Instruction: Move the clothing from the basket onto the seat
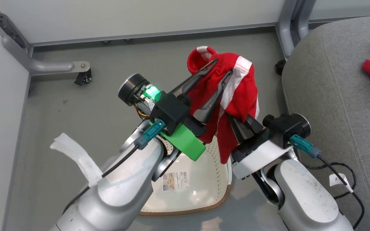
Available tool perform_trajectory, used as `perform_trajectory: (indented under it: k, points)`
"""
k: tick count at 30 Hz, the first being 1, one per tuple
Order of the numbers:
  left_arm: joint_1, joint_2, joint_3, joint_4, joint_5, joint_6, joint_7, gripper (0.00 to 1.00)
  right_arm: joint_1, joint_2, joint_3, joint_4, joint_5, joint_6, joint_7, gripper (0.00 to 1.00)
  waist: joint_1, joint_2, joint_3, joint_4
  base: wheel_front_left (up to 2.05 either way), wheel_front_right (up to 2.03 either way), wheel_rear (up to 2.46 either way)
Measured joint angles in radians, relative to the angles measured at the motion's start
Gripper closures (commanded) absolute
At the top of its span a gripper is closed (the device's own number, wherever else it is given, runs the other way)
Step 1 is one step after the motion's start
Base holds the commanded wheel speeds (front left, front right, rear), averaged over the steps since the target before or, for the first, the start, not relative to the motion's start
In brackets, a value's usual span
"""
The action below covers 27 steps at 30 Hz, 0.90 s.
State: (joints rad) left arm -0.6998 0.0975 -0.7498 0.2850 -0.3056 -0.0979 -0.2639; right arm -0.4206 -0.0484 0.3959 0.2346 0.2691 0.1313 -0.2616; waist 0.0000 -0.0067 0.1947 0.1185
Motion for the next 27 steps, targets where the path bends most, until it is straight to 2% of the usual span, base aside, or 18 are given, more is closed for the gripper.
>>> perform_trajectory:
  k: [17, 27]
  points:
    - [0.011, -0.006, -0.004, 0.014, 0.012, -0.008, 0.000, 0.00, 0.001, 0.000, -0.032, -0.015, 0.000, 0.000, 0.000, 1.00, 0.0000, 0.0000, 0.001, -0.015, 0.00, 0.00, 0.00]
    - [0.012, 0.002, -0.019, 0.026, 0.013, -0.014, 0.000, 0.00, 0.020, 0.000, -0.089, -0.033, -0.011, 0.000, 0.000, 1.00, 0.0001, 0.0000, 0.009, -0.067, 0.00, 0.00, 0.00]
